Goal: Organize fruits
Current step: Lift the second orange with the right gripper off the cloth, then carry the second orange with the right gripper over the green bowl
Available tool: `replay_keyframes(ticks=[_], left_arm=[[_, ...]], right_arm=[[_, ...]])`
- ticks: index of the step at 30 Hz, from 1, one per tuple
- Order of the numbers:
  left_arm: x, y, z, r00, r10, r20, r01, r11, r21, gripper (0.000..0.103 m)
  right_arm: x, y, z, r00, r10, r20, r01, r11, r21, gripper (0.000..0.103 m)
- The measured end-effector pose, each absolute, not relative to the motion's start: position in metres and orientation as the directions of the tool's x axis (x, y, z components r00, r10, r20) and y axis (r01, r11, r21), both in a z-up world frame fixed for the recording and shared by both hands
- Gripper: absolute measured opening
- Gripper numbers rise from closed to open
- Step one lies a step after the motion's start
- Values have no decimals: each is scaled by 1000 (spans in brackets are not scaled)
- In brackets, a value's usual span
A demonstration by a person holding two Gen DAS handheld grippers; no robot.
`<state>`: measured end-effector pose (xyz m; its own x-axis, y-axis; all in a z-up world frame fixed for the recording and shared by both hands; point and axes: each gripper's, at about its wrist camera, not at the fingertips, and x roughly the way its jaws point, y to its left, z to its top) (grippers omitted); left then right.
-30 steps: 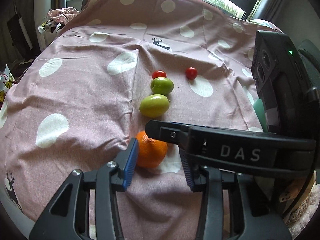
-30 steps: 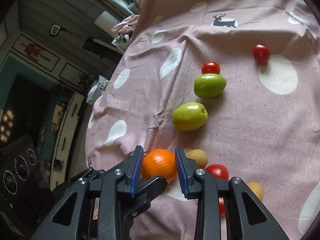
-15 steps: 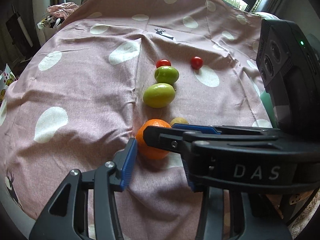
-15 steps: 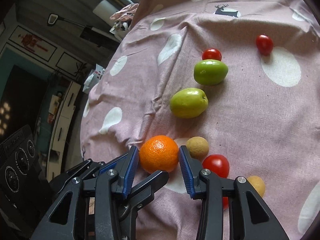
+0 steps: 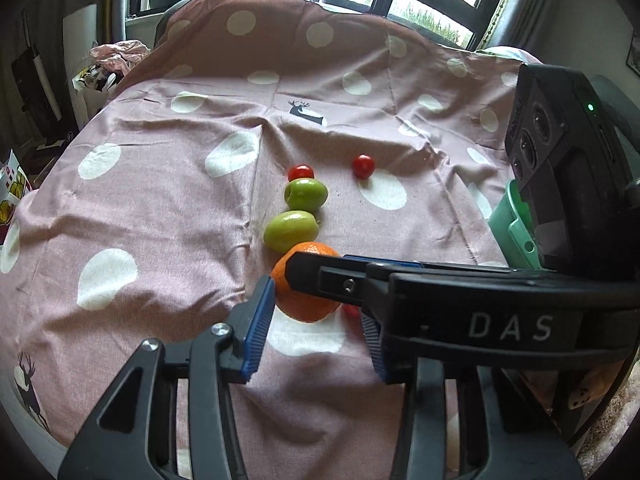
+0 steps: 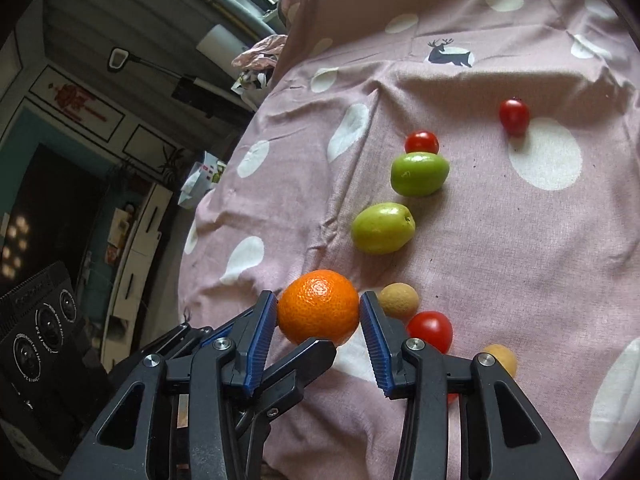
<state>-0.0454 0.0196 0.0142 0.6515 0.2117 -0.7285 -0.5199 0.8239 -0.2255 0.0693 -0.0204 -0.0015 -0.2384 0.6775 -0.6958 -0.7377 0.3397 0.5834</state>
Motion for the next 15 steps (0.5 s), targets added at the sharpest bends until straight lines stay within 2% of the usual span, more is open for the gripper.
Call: replay_keyframes(ticks=[15], left_arm=[[-21,-37,68,745,227,-627,-396,907,-142,40]], right_arm=[[88,-84,55,-63,786,-615,-744,374,554,45]])
